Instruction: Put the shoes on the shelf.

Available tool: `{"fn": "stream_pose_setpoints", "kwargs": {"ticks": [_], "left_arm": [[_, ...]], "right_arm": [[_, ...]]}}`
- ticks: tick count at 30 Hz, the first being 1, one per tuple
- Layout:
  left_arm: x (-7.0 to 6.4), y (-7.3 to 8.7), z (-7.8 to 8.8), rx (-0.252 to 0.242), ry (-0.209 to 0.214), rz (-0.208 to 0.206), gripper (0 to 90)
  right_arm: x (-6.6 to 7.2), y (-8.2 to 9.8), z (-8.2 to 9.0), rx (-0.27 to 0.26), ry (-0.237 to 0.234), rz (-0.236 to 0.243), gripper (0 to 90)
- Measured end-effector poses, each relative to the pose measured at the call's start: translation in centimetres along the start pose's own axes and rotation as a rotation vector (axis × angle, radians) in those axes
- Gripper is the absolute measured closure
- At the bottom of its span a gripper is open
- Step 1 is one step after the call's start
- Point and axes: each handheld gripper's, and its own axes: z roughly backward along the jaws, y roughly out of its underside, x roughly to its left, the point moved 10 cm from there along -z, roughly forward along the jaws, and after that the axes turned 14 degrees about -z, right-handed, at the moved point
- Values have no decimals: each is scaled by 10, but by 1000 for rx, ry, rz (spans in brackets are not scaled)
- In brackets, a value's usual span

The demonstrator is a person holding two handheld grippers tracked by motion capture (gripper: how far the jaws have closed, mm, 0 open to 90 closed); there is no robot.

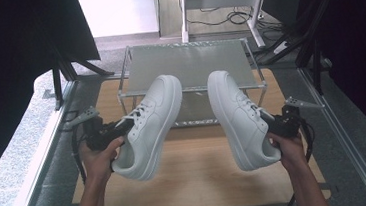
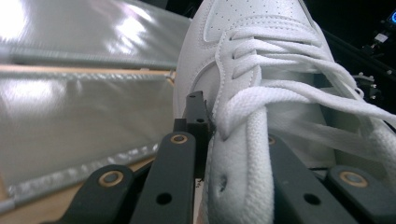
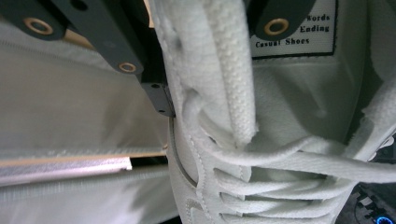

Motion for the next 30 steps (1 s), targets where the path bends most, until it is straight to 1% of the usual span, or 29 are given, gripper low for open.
{"fn": "stream_pose_setpoints", "kwargs": {"ticks": [1, 2, 3, 5, 8, 9, 10, 13, 16, 19, 21, 22, 23, 25, 26, 30], "left_arm": [[-1, -4, -2, -3, 4, 0, 839], [-2, -11, -5, -7, 14, -2, 839], [-2, -11, -5, -7, 14, -2, 839], [-1, -20, -10, -12, 17, -5, 839], [0, -30, -15, -13, 20, -9, 839], [0, -34, -17, -12, 17, -14, 839], [0, -39, -19, -14, 16, -20, 839], [0, -50, -26, -12, 22, -21, 839], [1, -59, -31, -14, 25, -18, 839], [2, -67, -35, -13, 26, -21, 839], [3, -71, -38, -13, 28, -20, 839], [4, -73, -39, -15, 28, -14, 839], [5, -75, -40, -19, 27, -6, 839], [8, -79, -43, -33, 16, 8, 839], [10, -81, -44, -39, 10, 15, 839], [17, -89, -49, -42, -10, 17, 838]], "right_arm": [[3, -4, 0, -4, 3, 8, 864], [9, -12, 1, -4, 13, 25, 864], [9, -12, 1, -4, 13, 25, 864], [16, -21, 2, -8, 14, 39, 864], [23, -34, 2, -13, 15, 45, 864], [26, -44, 1, -20, 22, 52, 864], [26, -44, 1, -20, 22, 52, 864], [29, -57, -2, -29, 24, 58, 863], [33, -70, -6, -30, 15, 40, 863], [34, -74, -8, -30, 14, 36, 863], [34, -78, -11, -29, 28, 44, 862], [34, -81, -12, -30, 35, 47, 862], [35, -86, -14, -34, 55, 53, 861], [34, -89, -15, -36, 63, 53, 862], [34, -92, -17, -39, 67, 49, 862], [32, -103, -21, -47, 84, 28, 862]]}}
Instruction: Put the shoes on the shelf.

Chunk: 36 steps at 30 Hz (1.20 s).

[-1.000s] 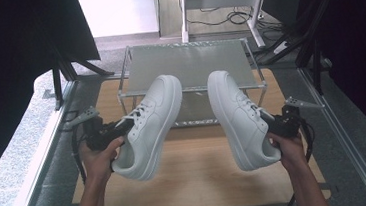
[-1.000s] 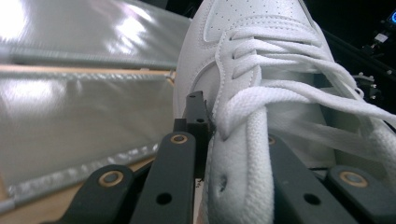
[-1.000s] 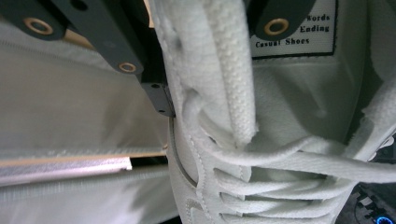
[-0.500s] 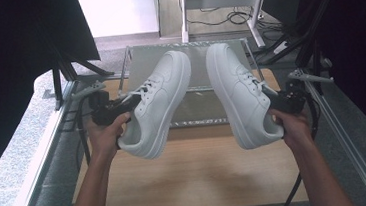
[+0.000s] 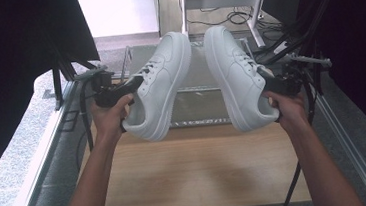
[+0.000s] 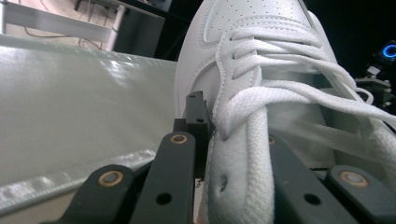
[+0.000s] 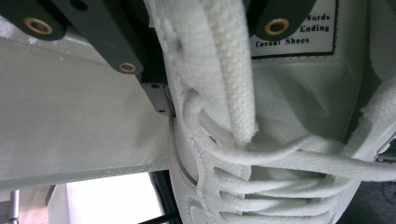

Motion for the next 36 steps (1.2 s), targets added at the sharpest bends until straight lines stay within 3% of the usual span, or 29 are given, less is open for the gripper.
{"fn": "stream_pose_setpoints", "kwargs": {"ticks": [10, 24, 36], "left_arm": [[11, -11, -19, 22, -21, 5, 838], [26, -16, -43, 31, -30, 50, 839], [46, -19, -66, 52, -85, 96, 838]], "right_arm": [[-5, -17, -14, -11, 49, -22, 862], [-18, -34, -29, -26, 108, -55, 862], [-27, -46, -50, -19, 169, -59, 862]]}}
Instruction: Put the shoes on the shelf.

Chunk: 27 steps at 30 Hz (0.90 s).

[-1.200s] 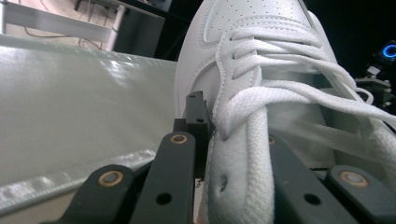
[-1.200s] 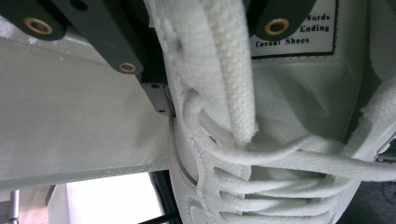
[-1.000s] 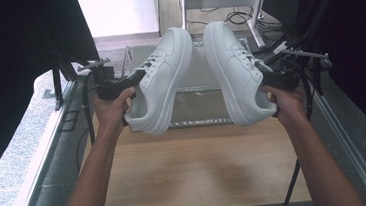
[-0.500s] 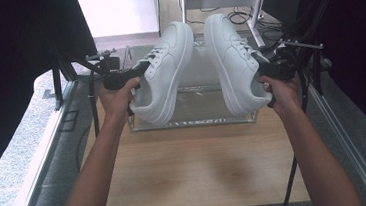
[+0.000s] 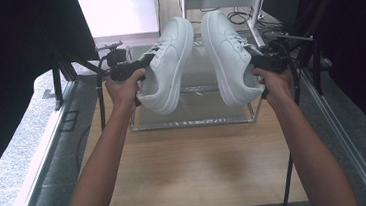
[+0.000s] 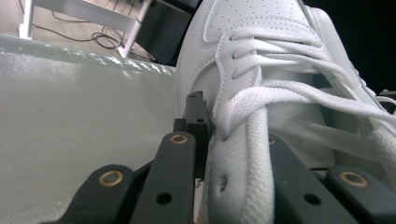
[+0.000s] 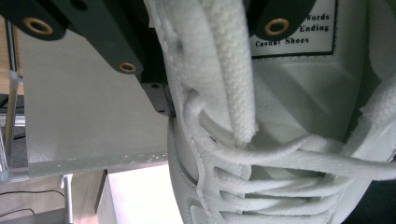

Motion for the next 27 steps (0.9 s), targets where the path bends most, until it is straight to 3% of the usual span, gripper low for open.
{"fn": "stream_pose_setpoints", "kwargs": {"ticks": [6, 22, 27], "left_arm": [[9, -6, -8, 14, -45, 6, 838], [15, -20, -21, 16, -72, 13, 837], [18, -23, -29, 29, -94, 11, 837]], "right_arm": [[0, -6, -11, 1, 31, -6, 862], [4, -18, -32, -2, 86, -13, 862], [-1, -19, -41, 0, 114, -24, 862]]}}
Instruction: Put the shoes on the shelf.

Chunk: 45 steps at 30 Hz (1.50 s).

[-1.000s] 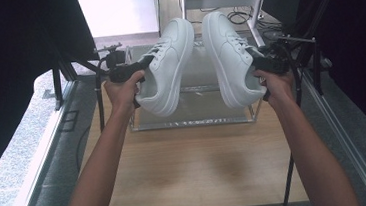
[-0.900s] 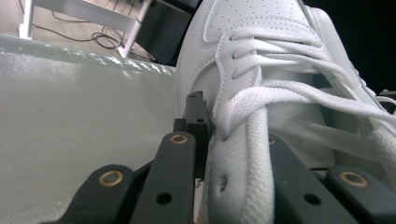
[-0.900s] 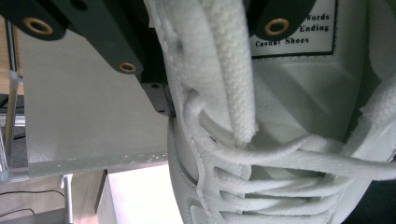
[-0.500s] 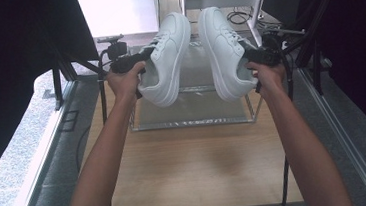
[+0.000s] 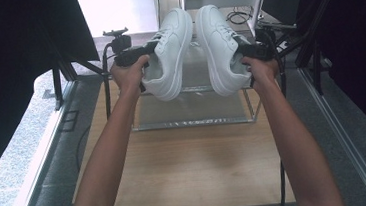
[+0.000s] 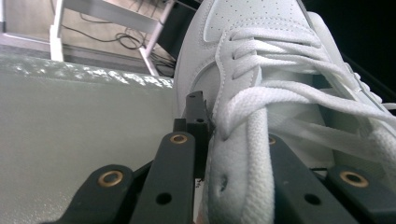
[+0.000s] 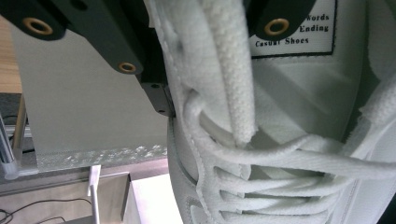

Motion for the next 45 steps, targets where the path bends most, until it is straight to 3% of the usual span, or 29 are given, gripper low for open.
{"fn": "stream_pose_setpoints", "kwargs": {"ticks": [4, 12, 18, 24, 28, 29, 32, 38, 39, 40, 41, 42, 45], "left_arm": [[4, 0, -8, 14, -18, 30, 837], [11, -6, -28, 64, -78, 43, 835], [19, -10, -44, 89, -149, 56, 834], [25, -4, -59, 143, -193, 34, 826], [30, 1, -67, 163, -208, 55, 817], [30, 2, -69, 168, -214, 59, 809], [29, 5, -75, 172, -234, 51, 793], [28, 12, -87, 188, -218, 70, 709], [27, 14, -91, 192, -192, 75, 697], [25, 12, -92, 167, -165, 77, 665], [23, 13, -92, 170, -166, 65, 651], [22, 12, -92, 165, -155, 63, 632], [19, 9, -88, 152, -105, 99, 539]], "right_arm": [[-1, -2, -8, 4, 13, -1, 862], [-2, -13, -20, -1, 61, -16, 860], [-2, -19, -32, 9, 112, -12, 859], [-7, -17, -46, 23, 171, -23, 852], [-12, -14, -53, 28, 204, -28, 849], [-15, -13, -57, 21, 236, -20, 843], [-18, -11, -62, 22, 254, -24, 837], [-18, -9, -70, 18, 243, -43, 773], [-18, -7, -73, 21, 243, -35, 746], [-12, -6, -76, 27, 202, -19, 688], [-8, -5, -77, 17, 194, -12, 683], [-6, -4, -78, 0, 234, 34, 666], [-3, -3, -77, -5, 228, 31, 576]]}}
